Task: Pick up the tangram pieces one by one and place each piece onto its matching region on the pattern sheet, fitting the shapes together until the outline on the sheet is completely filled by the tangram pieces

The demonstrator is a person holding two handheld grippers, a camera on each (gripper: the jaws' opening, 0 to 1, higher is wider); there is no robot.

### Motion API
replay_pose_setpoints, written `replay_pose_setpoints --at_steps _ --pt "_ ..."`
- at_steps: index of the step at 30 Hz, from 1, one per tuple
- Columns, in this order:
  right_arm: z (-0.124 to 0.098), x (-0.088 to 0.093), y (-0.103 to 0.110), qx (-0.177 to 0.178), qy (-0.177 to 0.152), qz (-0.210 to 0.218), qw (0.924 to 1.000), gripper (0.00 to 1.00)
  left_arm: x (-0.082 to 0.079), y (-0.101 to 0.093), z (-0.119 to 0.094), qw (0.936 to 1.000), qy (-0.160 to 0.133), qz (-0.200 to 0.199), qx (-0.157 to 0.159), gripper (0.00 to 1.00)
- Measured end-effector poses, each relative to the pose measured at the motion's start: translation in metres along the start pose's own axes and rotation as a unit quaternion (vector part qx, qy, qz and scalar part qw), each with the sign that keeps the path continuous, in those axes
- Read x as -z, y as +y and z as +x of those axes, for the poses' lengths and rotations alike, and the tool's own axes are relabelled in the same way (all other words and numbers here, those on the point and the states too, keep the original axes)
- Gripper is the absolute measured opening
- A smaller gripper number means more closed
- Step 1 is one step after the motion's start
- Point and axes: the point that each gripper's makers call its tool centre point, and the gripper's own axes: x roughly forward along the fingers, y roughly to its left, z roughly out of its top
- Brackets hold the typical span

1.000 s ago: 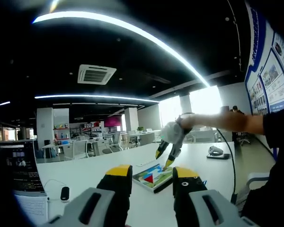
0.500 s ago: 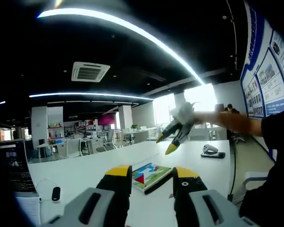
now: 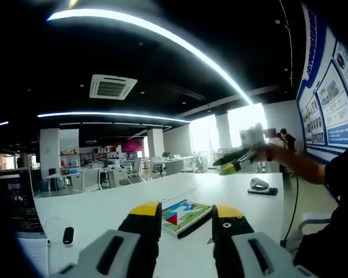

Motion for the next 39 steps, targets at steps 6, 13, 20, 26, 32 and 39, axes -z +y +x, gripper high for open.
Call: replay_pose_setpoints --at_steps 6,13,20,26,32,39 --pt "-0.031 0.008 0.003 0.026 -0.037 0.037 0.9983 0.44 0.002 0.000 0.001 1.0000 0.003 -0.002 -0.001 0.36" --pt "-0.055 0.025 0.018 0.042 -0.056 0.058 0.9959 0.44 0.005 -0.001 0.005 1.0000 0.008 -0.004 0.003 0.36" --pt "-0.065 0.028 0.024 0.053 -0.069 0.063 0.9942 0.44 0.007 -0.003 0.007 0.9999 0.014 -0.002 0.006 0.36" --pt "-0.080 0.022 0.016 0.066 -0.121 0.106 0.9848 0.42 0.008 -0.004 0.008 0.9998 0.019 0.002 0.010 0.36" --pt "-0.087 0.015 0.013 0.075 -0.132 0.102 0.9831 0.41 0.009 -0.004 0.012 0.9996 0.023 0.004 0.013 0.36" --pt "-0.087 0.014 0.017 0.069 -0.132 0.094 0.9843 0.41 0.006 -0.006 0.011 0.9997 0.020 0.007 0.015 0.36"
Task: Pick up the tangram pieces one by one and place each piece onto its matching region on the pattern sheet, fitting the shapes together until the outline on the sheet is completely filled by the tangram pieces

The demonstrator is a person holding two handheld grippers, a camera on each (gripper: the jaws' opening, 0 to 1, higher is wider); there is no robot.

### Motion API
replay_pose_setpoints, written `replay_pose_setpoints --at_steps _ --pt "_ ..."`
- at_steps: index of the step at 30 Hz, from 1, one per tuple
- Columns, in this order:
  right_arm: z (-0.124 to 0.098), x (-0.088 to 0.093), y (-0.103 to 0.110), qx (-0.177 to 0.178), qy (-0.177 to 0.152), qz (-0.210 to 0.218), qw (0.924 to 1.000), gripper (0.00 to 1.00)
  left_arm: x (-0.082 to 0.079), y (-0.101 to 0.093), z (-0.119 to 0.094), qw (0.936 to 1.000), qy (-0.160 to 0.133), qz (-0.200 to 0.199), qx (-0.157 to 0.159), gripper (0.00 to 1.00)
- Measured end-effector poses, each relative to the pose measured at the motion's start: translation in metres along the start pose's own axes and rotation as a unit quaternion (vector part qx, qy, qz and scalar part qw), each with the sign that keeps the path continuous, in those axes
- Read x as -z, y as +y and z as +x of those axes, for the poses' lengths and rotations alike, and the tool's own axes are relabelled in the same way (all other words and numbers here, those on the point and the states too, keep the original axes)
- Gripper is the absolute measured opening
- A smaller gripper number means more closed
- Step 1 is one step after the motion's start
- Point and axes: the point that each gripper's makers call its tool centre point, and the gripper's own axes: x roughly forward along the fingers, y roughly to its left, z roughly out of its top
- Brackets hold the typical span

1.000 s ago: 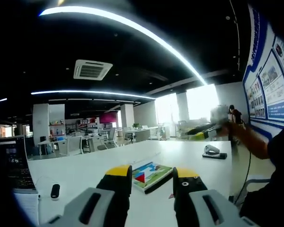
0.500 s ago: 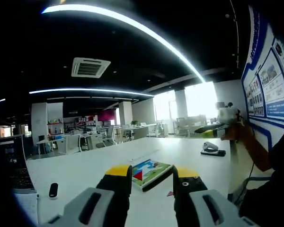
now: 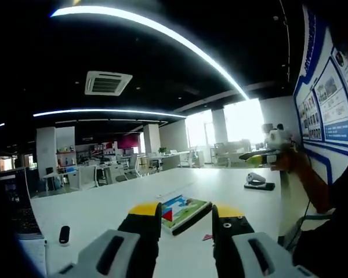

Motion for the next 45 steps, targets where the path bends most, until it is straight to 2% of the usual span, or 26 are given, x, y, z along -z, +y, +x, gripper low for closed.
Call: replay_pose_setpoints --at_steps 21,26,30,34,39,45 --pt "-0.001 0.004 0.005 -0.005 0.010 -0.013 0.9999 0.41 -0.001 0.001 -0.004 1.0000 -0.002 0.001 -0.002 0.36" --pt "0.002 0.003 0.013 -0.015 0.011 -0.020 0.9996 0.41 -0.002 0.002 -0.006 1.0000 -0.004 0.002 -0.004 0.36" --pt "0.007 0.011 0.018 -0.030 0.039 -0.040 0.9980 0.42 -0.002 0.001 -0.008 1.0000 -0.004 0.003 -0.005 0.36" --pt "0.012 0.007 0.024 -0.038 0.057 -0.065 0.9956 0.42 -0.004 0.002 -0.009 1.0000 -0.008 0.003 -0.005 0.36" --pt "0.023 0.005 0.038 -0.066 0.075 -0.079 0.9919 0.43 -0.004 0.003 -0.010 1.0000 -0.008 0.002 -0.006 0.36" --pt "0.039 0.013 0.057 -0.102 0.114 -0.106 0.9825 0.43 -0.004 0.004 -0.011 0.9999 -0.009 0.003 -0.007 0.36"
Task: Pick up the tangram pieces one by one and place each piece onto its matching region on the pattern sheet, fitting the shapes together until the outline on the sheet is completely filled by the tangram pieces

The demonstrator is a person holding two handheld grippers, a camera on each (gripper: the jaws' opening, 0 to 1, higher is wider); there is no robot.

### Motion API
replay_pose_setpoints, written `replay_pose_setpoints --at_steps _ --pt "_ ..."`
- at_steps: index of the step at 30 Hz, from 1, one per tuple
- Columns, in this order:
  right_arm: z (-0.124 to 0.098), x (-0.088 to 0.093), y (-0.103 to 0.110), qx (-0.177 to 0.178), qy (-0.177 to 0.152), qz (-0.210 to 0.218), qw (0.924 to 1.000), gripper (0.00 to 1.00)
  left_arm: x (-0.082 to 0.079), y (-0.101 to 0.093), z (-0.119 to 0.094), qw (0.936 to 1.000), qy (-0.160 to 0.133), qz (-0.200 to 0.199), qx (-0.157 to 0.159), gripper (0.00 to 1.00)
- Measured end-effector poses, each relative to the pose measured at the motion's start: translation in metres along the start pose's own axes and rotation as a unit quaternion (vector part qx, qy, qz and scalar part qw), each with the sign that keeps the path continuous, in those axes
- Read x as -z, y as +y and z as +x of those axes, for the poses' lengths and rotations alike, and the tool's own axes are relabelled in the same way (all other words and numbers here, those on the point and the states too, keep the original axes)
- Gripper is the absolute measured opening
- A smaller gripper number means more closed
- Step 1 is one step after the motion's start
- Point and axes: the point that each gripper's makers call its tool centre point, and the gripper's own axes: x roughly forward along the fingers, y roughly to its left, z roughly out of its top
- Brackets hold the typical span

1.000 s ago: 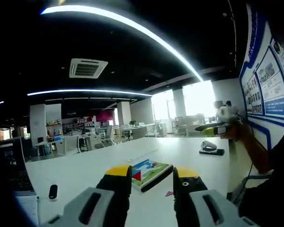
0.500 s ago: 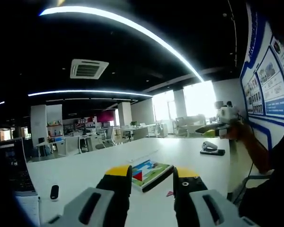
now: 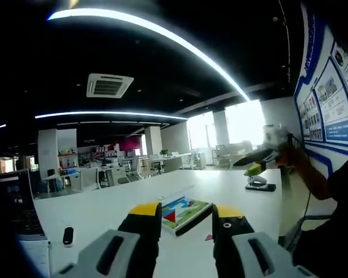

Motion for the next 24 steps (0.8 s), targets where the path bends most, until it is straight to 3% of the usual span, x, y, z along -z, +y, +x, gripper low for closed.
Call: replay_pose_setpoints --at_steps 7,14,24 --pt "0.022 0.007 0.030 -0.058 0.047 -0.033 0.9967 0.43 -0.001 0.001 0.000 1.0000 -0.001 0.001 0.000 0.36" --pt "0.045 0.021 0.063 -0.123 0.103 -0.073 0.9844 0.43 -0.001 0.000 0.000 1.0000 -0.001 0.001 0.002 0.36" --pt "0.066 0.038 0.091 -0.176 0.157 -0.104 0.9662 0.43 -0.004 0.003 -0.001 1.0000 -0.004 0.001 0.001 0.36"
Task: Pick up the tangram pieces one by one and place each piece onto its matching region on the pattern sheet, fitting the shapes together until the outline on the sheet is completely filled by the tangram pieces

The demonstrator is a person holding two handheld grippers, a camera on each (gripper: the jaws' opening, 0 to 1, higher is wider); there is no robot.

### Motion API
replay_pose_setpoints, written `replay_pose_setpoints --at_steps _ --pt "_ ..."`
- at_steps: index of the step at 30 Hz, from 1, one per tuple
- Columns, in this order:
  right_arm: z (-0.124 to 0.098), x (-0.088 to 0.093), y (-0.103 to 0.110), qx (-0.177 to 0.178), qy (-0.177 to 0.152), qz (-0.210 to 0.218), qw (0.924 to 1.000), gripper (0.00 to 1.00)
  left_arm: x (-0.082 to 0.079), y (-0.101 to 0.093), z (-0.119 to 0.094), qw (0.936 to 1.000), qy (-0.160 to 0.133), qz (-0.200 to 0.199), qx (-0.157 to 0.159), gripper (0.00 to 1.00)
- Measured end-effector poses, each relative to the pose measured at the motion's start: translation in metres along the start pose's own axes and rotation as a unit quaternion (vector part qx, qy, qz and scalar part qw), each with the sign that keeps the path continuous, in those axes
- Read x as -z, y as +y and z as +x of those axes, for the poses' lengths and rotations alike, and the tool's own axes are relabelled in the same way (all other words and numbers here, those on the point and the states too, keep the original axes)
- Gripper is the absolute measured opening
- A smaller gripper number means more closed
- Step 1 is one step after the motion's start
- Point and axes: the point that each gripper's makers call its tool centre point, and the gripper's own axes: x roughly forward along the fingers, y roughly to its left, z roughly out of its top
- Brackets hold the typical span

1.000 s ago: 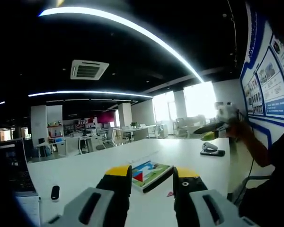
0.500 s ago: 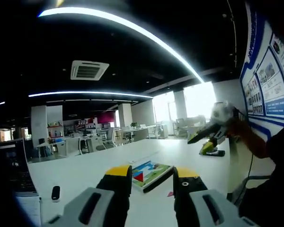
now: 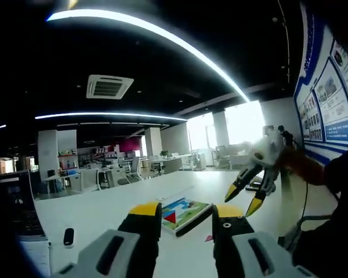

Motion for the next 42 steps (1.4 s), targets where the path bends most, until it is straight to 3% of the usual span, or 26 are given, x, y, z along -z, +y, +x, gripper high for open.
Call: replay_pose_setpoints --at_steps 18,29,42 --pt "0.045 0.027 0.037 -0.086 0.081 -0.026 0.9927 0.41 -0.002 0.001 -0.002 1.0000 -0.004 0.000 0.000 0.36" --pt "0.076 0.046 0.048 -0.117 0.149 -0.048 0.9807 0.39 -0.002 0.003 -0.005 1.0000 -0.003 0.002 -0.001 0.36" --pt "0.087 0.047 0.048 -0.139 0.176 -0.047 0.9735 0.37 0.015 -0.011 -0.011 0.9978 0.034 0.036 0.045 0.37"
